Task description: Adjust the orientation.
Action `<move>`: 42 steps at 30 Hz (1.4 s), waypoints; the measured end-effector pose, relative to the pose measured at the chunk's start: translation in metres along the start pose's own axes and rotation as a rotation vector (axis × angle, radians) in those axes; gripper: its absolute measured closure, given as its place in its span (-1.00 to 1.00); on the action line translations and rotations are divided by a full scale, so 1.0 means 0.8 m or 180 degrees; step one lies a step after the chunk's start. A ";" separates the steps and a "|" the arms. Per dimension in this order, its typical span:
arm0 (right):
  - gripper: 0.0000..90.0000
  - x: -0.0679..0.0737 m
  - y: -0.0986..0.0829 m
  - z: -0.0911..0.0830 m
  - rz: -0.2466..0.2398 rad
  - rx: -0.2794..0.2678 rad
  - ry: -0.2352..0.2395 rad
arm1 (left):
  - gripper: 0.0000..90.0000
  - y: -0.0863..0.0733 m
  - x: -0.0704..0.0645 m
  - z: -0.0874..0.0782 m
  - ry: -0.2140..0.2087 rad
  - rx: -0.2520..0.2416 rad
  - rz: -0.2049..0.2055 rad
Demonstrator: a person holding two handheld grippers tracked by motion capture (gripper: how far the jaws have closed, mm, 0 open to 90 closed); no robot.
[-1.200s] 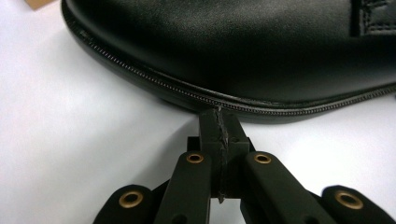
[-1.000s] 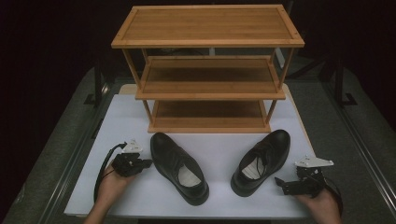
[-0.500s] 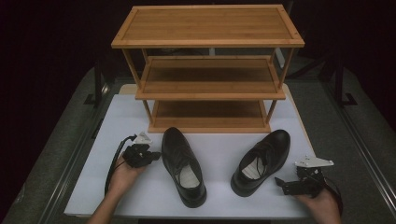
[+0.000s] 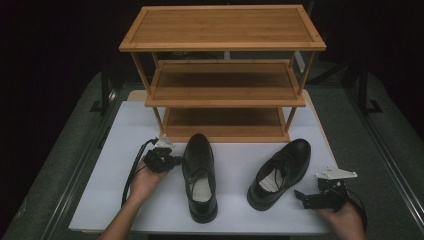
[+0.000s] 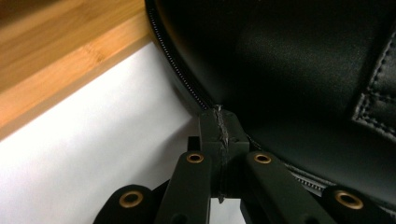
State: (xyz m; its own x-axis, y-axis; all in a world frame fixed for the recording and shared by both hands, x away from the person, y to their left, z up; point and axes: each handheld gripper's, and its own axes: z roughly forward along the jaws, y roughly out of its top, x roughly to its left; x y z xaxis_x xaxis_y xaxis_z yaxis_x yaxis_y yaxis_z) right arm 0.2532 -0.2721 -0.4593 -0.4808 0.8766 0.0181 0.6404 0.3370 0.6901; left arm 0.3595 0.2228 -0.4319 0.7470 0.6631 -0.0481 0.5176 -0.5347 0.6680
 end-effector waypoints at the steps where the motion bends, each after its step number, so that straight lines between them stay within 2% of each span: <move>1: -1.00 0.000 0.000 0.000 0.0000 0.0000 0.0000 | 1.00 0.000 0.000 0.000 0.0000 0.0000 0.0000; 15: -1.00 0.000 0.000 0.000 0.0001 0.0001 0.0000 | 1.00 0.002 0.001 0.007 -0.0066 -0.0089 -0.0017; 17: -1.00 0.000 0.000 0.000 0.0001 0.0001 -0.0001 | 1.00 0.001 0.002 0.006 -0.0108 -0.0098 -0.0027; 22: -1.00 0.000 0.000 0.000 0.0002 0.0001 0.0001 | 1.00 -0.001 0.001 -0.007 -0.0052 -0.0063 0.0051; 24: -1.00 0.000 0.000 0.000 0.0002 0.0000 0.0001 | 0.77 -0.002 0.001 -0.014 -0.0008 -0.0053 0.0081; 25: -1.00 0.000 0.000 0.000 0.0003 0.0000 0.0001 | 0.69 -0.003 0.002 -0.018 -0.0001 -0.0020 0.0115; 27: -1.00 0.000 0.000 0.000 0.0002 0.0000 0.0000 | 0.63 -0.008 0.002 -0.024 0.0063 -0.0050 0.0105; 28: -1.00 0.000 0.000 0.000 0.0003 0.0001 0.0001 | 0.53 -0.011 0.003 -0.027 0.0096 -0.0039 0.0109; 31: -1.00 0.000 0.000 0.000 0.0001 0.0001 0.0000 | 0.15 -0.021 0.007 -0.035 0.0105 0.0029 0.0081; 32: -1.00 0.000 0.000 0.000 0.0003 0.0001 0.0000 | -0.07 -0.025 0.008 -0.038 0.0106 0.0057 0.0096; 33: -1.00 0.000 0.000 0.000 0.0003 0.0001 0.0000 | -0.07 -0.029 0.008 -0.042 0.0122 0.0050 0.0104; 38: -1.00 0.000 0.000 0.000 0.0008 0.0009 0.0002 | -0.41 -0.046 0.009 -0.062 0.0185 0.0029 0.0079; 42: -1.00 0.000 0.000 0.000 -0.0001 0.0004 -0.0002 | -0.71 -0.065 0.007 -0.077 0.0230 0.0077 0.0057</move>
State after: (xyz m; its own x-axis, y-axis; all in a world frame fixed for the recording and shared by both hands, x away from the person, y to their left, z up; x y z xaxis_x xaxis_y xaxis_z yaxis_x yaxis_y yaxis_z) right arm 0.2533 -0.2721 -0.4591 -0.4808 0.8767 0.0174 0.6410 0.3378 0.6892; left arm 0.3108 0.2866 -0.4212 0.7246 0.6889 0.0179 0.5150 -0.5585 0.6502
